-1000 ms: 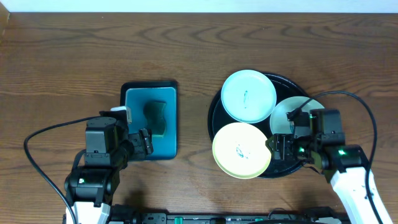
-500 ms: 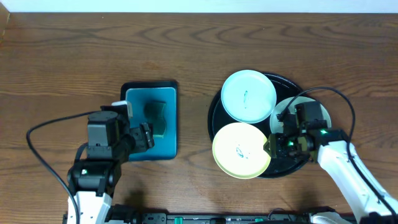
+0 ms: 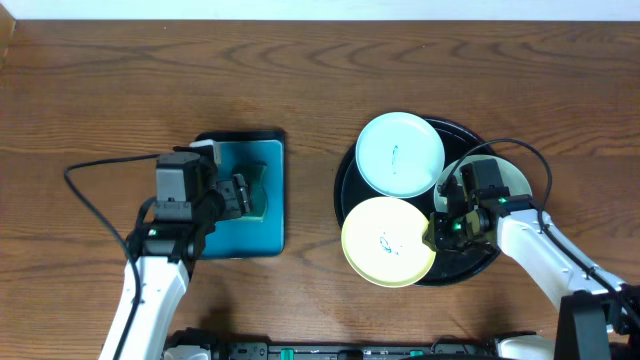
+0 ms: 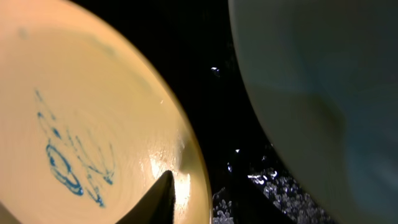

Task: Clean dirty plates on tray and stack at the side
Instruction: 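Lower the left gripper and grasp the green sponge in the water tray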

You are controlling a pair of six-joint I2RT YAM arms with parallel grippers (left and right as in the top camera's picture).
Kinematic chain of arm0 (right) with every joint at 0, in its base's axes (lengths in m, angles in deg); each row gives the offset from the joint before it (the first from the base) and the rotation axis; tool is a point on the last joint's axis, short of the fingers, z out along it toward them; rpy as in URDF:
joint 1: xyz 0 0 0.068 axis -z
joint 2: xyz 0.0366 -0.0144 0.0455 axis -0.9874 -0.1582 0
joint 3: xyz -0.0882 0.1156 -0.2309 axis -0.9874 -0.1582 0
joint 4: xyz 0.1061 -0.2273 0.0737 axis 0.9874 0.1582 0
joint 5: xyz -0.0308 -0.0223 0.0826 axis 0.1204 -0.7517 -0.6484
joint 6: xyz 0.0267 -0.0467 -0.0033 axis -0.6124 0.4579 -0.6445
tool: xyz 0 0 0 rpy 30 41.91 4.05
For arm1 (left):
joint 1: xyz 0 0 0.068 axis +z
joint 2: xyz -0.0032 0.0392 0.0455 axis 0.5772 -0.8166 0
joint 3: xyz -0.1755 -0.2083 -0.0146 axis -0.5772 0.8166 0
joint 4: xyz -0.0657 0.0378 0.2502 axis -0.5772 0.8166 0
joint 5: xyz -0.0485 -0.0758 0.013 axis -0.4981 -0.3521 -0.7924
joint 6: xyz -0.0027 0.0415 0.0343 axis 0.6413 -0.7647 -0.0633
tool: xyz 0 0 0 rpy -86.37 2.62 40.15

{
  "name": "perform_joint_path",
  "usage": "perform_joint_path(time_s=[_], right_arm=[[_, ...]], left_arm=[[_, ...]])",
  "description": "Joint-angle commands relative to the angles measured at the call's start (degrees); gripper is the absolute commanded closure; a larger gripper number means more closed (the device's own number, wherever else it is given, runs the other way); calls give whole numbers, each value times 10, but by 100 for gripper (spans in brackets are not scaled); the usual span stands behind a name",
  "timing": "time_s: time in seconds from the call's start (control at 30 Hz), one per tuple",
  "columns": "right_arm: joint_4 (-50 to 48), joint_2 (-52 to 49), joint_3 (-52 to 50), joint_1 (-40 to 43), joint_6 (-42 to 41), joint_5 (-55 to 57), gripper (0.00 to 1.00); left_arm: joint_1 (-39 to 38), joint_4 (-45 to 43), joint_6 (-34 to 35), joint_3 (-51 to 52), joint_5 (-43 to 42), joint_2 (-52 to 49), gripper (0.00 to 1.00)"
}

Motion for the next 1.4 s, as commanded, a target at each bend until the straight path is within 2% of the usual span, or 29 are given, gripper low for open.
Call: perform_joint_path(time_s=[0.0, 0.13, 0.2, 0.4, 0.93, 1.37], right_arm=[[-9, -15, 10, -4, -5, 2, 77], [-21, -23, 10, -4, -5, 2, 88], [-25, -23, 10, -4, -5, 2, 90], [-25, -23, 10, -4, -5, 2, 92], [-25, -23, 10, -4, -5, 2, 96], [-27, -23, 10, -4, -5, 2, 97]], left_arm=[[-10, -9, -2, -13, -2, -44, 27], [-24, -24, -2, -13, 3, -73, 27], [-27, -33, -2, -13, 4, -83, 28], [-27, -45, -2, -13, 28, -112, 30], [-27, -98, -2, -13, 30, -196, 35], [-27, -137, -2, -13, 30, -257, 48]])
